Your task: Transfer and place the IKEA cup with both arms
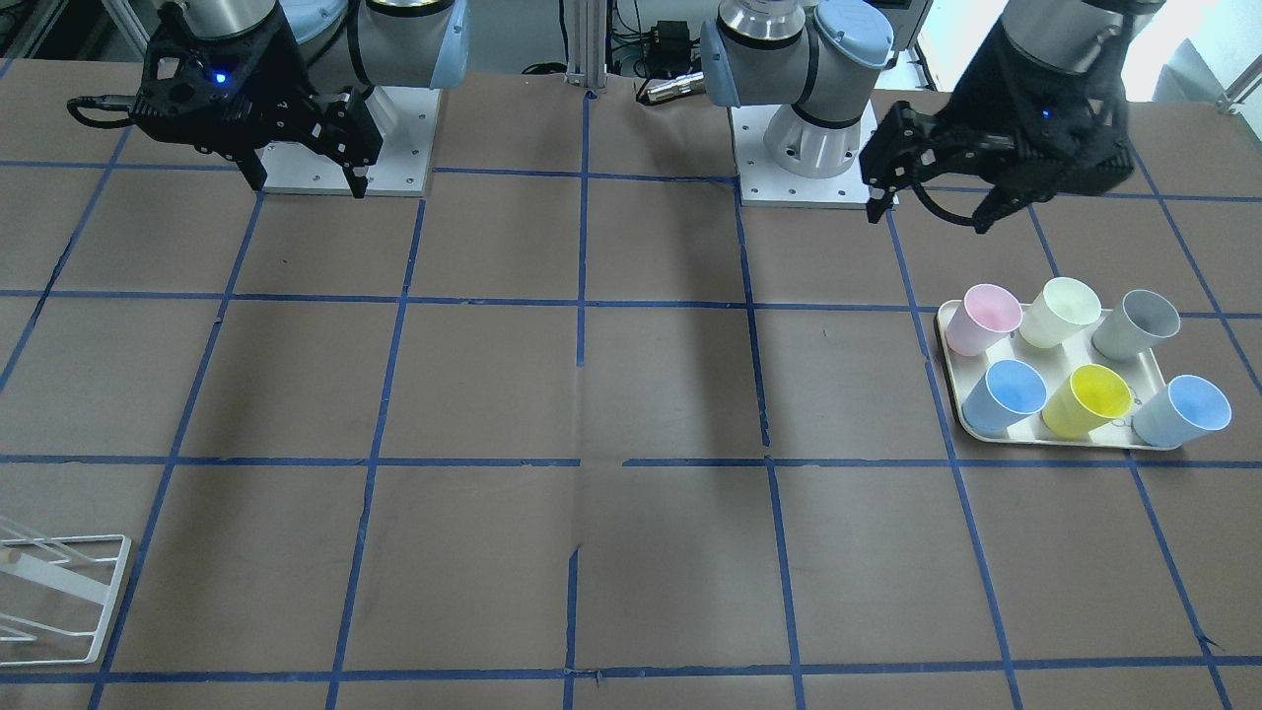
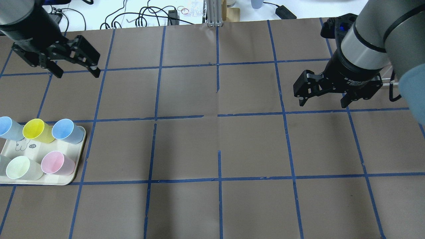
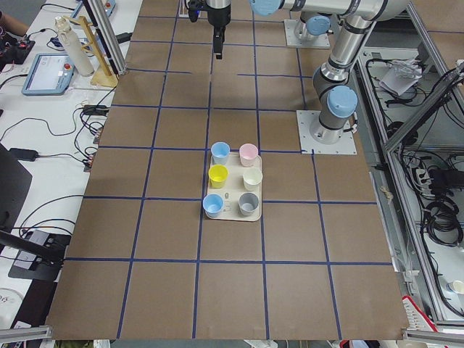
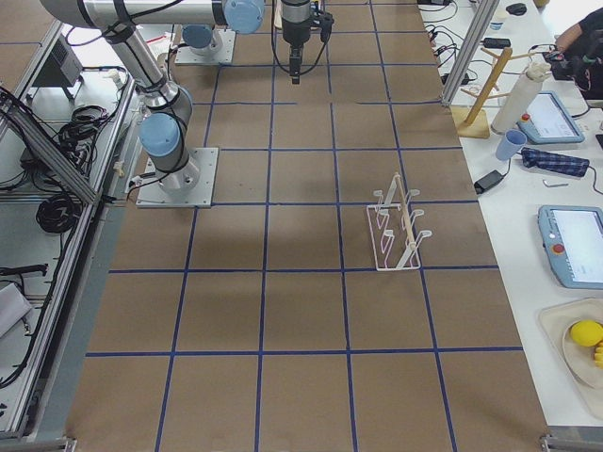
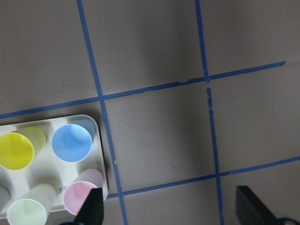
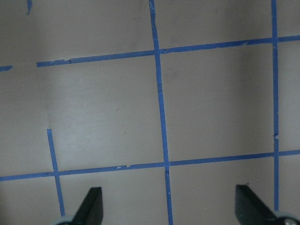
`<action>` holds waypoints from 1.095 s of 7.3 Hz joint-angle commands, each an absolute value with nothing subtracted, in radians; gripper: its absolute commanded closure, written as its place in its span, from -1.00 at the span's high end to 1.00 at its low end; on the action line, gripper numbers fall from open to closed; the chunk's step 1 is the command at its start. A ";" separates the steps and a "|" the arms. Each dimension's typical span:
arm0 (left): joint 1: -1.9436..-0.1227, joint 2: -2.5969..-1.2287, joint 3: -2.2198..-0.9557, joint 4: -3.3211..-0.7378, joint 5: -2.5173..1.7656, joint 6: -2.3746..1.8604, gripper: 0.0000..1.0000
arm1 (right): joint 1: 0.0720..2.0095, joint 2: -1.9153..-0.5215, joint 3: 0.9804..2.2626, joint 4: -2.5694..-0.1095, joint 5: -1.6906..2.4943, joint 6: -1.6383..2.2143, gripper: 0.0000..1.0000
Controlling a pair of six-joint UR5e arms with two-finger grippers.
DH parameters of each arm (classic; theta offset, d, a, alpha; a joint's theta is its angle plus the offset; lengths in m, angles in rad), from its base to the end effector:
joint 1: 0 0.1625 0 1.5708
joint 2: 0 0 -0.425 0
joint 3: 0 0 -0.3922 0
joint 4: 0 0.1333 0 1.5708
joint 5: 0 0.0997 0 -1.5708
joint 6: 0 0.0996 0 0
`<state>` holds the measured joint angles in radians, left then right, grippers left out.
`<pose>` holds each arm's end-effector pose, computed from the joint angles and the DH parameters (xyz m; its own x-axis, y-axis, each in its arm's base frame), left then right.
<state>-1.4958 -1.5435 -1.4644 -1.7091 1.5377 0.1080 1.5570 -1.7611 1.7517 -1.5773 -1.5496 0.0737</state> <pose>-0.1005 -0.4852 0.5396 -0.9989 0.0329 0.0334 0.0329 0.9995 0.0010 0.1297 -0.4149 0.4855 -0.9960 0.0870 -0.0223 0.0874 0.9961 -0.0143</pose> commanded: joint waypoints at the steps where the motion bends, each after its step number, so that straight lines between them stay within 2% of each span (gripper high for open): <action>1: -1.563 -1.534 -1.456 -1.704 1.602 -0.017 1.00 | 1.557 -1.761 1.752 -1.577 -1.551 0.074 1.00; 5: -1.565 -1.548 -1.441 -1.713 1.595 -0.049 1.00 | 1.557 -1.763 1.750 -1.586 -1.548 0.081 1.00; 8: -1.559 -1.519 -1.480 -1.636 1.601 -0.017 1.00 | 1.557 -1.764 1.750 -1.571 -1.549 0.081 1.00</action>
